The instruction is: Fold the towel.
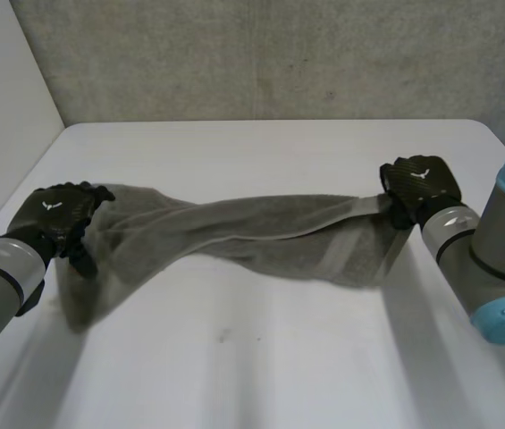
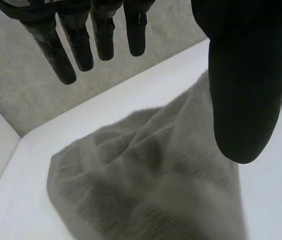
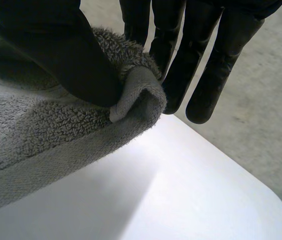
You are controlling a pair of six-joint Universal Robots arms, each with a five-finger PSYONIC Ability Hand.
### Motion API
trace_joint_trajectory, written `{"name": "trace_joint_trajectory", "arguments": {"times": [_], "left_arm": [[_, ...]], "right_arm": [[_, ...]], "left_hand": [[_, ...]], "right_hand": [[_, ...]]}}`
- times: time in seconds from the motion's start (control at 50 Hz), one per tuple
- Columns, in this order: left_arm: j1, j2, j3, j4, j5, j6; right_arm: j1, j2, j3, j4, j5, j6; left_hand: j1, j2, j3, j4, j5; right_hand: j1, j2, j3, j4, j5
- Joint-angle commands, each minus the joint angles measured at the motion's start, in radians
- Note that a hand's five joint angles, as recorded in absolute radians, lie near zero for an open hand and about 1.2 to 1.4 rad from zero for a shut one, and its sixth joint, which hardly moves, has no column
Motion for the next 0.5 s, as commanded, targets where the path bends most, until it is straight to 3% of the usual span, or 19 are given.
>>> {"name": "trace_joint_trajectory", "arguments": {"times": [0.02, 0.14, 0.18, 0.24, 0.38, 0.42, 0.46, 0.5], "left_arm": [[0.007, -0.024, -0.001, -0.025, 0.032, -0.002], [0.002, -0.075, -0.001, -0.034, 0.034, -0.002], [-0.010, -0.087, -0.002, -0.050, 0.032, -0.008], [-0.020, -0.087, -0.005, -0.079, 0.032, -0.012], [-0.079, -0.087, -0.021, -0.146, 0.031, -0.017], [-0.083, -0.089, -0.030, -0.148, 0.025, -0.017], [-0.088, -0.108, -0.042, -0.134, 0.020, -0.014], [-0.091, -0.133, -0.041, -0.128, 0.015, -0.013]], "right_arm": [[-0.039, 0.009, -0.021, 0.005, 0.000, -0.008], [-0.041, 0.014, -0.022, 0.008, -0.001, -0.017], [-0.044, 0.022, -0.024, 0.005, -0.003, -0.033], [-0.044, 0.029, -0.027, 0.000, -0.004, -0.047], [-0.048, 0.055, -0.036, 0.003, -0.003, -0.068], [-0.048, 0.058, -0.036, 0.005, -0.003, -0.068], [-0.048, 0.058, -0.035, 0.006, -0.003, -0.070], [-0.045, 0.058, -0.035, 0.008, -0.003, -0.070]], "left_hand": [[0.117, 0.117, 0.117, 0.118, 0.118], [0.376, 0.376, 0.376, 0.377, 0.376], [0.638, 0.639, 0.639, 0.640, 0.639], [0.783, 0.784, 0.784, 0.785, 0.784], [0.755, 0.755, 0.755, 0.756, 0.755], [0.619, 0.619, 0.620, 0.621, 0.620], [0.280, 0.280, 0.280, 0.281, 0.281], [0.212, 0.212, 0.212, 0.213, 0.213]], "right_hand": [[0.449, 0.231, 0.218, 0.212, 0.253], [0.449, 0.231, 0.218, 0.212, 0.253], [0.449, 0.231, 0.218, 0.212, 0.253], [0.449, 0.231, 0.218, 0.212, 0.253], [0.449, 0.231, 0.218, 0.212, 0.253], [0.449, 0.231, 0.218, 0.212, 0.253], [0.449, 0.231, 0.218, 0.212, 0.253], [0.449, 0.231, 0.218, 0.212, 0.253]]}}
